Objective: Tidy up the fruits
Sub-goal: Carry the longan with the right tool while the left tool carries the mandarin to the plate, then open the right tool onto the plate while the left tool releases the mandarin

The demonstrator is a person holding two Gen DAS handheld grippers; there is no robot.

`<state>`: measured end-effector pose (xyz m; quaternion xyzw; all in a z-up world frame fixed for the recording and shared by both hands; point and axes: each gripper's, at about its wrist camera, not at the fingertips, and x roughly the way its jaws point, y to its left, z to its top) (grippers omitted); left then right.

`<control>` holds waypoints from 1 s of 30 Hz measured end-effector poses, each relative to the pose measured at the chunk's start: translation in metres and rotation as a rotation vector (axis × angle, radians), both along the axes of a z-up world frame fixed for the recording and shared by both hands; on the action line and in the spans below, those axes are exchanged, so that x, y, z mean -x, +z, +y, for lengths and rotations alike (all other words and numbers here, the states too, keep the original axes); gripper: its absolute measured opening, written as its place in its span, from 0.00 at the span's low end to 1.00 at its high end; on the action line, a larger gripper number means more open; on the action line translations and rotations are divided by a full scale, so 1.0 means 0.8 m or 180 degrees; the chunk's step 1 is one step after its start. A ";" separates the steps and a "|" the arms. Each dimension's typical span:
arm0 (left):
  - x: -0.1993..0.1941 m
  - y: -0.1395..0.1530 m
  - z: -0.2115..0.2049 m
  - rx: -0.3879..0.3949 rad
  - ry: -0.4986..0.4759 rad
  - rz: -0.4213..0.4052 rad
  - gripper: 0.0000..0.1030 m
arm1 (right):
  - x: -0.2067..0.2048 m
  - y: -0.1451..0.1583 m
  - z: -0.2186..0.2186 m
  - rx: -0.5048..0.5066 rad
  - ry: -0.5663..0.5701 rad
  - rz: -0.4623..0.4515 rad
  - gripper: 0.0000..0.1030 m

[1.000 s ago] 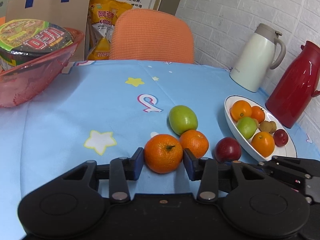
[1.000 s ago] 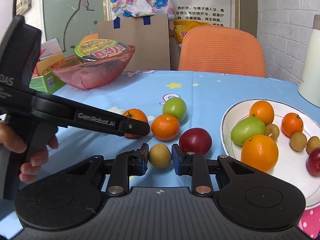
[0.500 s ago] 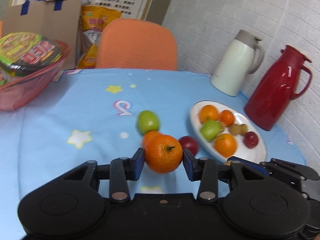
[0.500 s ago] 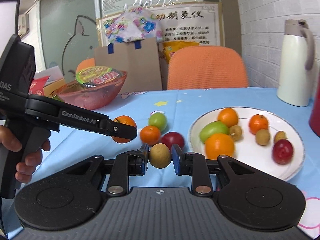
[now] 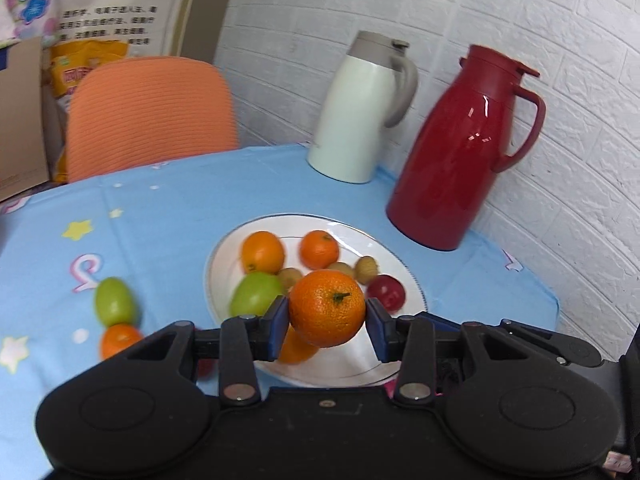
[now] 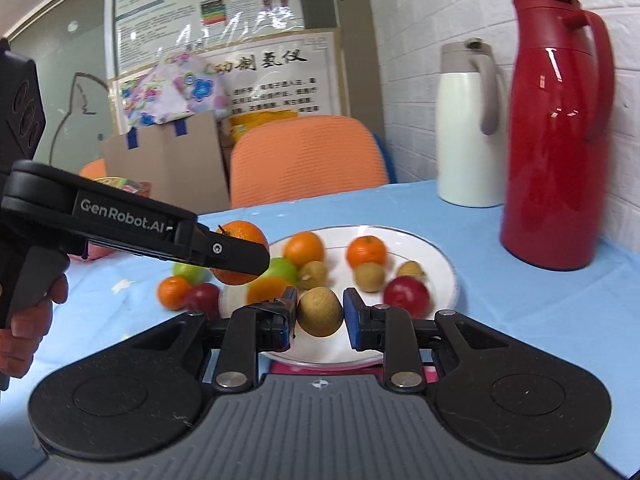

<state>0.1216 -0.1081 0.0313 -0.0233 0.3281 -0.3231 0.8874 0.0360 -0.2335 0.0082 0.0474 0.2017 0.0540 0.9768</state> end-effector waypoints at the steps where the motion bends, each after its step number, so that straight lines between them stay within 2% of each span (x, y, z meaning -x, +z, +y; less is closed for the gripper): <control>1: -0.004 -0.002 -0.008 -0.0014 -0.0020 0.0024 0.95 | -0.001 -0.002 -0.004 0.0005 -0.0031 0.0003 0.43; 9: -0.037 -0.023 -0.058 -0.0268 -0.0116 0.0167 0.95 | -0.010 -0.015 -0.018 0.0031 -0.0096 0.0035 0.43; 17: -0.055 -0.036 -0.074 -0.0418 -0.0150 0.0256 0.96 | -0.020 -0.024 -0.021 0.0037 -0.0098 0.0124 0.43; 30: -0.059 -0.042 -0.091 -0.0604 -0.0190 0.0104 0.97 | -0.040 -0.024 -0.021 0.0161 -0.0080 0.0350 0.42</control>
